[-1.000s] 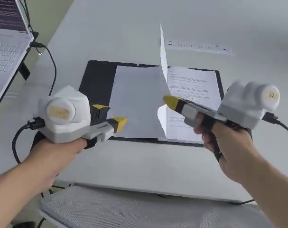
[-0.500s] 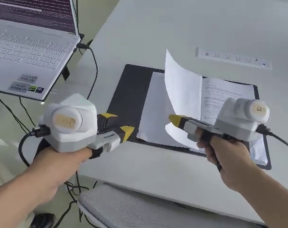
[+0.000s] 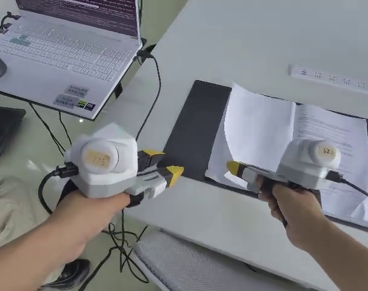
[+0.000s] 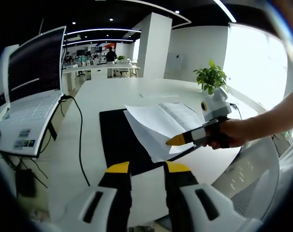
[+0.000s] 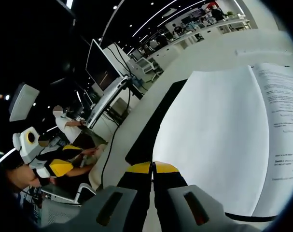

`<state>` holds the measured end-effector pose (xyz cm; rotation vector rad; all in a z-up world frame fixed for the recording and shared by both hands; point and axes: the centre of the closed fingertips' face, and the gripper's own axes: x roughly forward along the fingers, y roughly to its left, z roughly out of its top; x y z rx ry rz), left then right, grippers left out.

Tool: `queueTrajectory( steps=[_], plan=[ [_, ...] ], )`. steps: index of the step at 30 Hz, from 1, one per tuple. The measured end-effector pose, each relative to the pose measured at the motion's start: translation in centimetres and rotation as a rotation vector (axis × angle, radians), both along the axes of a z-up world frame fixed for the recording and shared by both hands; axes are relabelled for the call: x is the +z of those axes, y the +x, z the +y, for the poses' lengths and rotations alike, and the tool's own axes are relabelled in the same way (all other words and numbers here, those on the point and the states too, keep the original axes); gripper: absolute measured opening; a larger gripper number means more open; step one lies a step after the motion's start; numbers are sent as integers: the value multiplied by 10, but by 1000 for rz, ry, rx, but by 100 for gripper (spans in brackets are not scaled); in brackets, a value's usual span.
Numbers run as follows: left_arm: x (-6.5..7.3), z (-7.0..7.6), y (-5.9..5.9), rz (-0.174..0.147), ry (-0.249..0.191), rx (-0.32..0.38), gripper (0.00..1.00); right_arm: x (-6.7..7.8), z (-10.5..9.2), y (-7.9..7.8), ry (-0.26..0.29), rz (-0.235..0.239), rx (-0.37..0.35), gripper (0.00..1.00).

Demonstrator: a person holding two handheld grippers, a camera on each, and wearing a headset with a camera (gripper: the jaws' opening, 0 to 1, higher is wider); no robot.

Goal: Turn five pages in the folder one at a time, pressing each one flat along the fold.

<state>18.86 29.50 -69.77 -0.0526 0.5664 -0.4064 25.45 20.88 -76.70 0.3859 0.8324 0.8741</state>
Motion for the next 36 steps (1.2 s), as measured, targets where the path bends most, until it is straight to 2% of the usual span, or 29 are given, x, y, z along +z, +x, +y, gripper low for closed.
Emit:
queueTrajectory(
  steps=[7, 12, 17, 25, 29, 33, 36],
  plan=[
    [-8, 9, -12, 21, -7, 24, 25, -8, 12, -8, -31, 33, 25, 0],
    [-13, 13, -17, 34, -13, 36, 24, -33, 13, 4, -48, 59, 32, 0],
    [-14, 15, -18, 34, -22, 48, 24, -46, 10, 7, -48, 92, 22, 0],
    [-21, 15, -13, 44, -24, 39, 23, -40, 18, 0, -11, 112, 25, 6],
    [-23, 12, -6, 44, -24, 30, 23, -35, 22, -4, 10, 119, 36, 8],
    [-26, 7, 1, 45, -23, 19, 23, -33, 21, -1, 34, 123, 34, 9],
    [-33, 0, 12, 45, -39, 7, 21, -14, 16, 1, 93, 103, 12, 9]
  ],
)
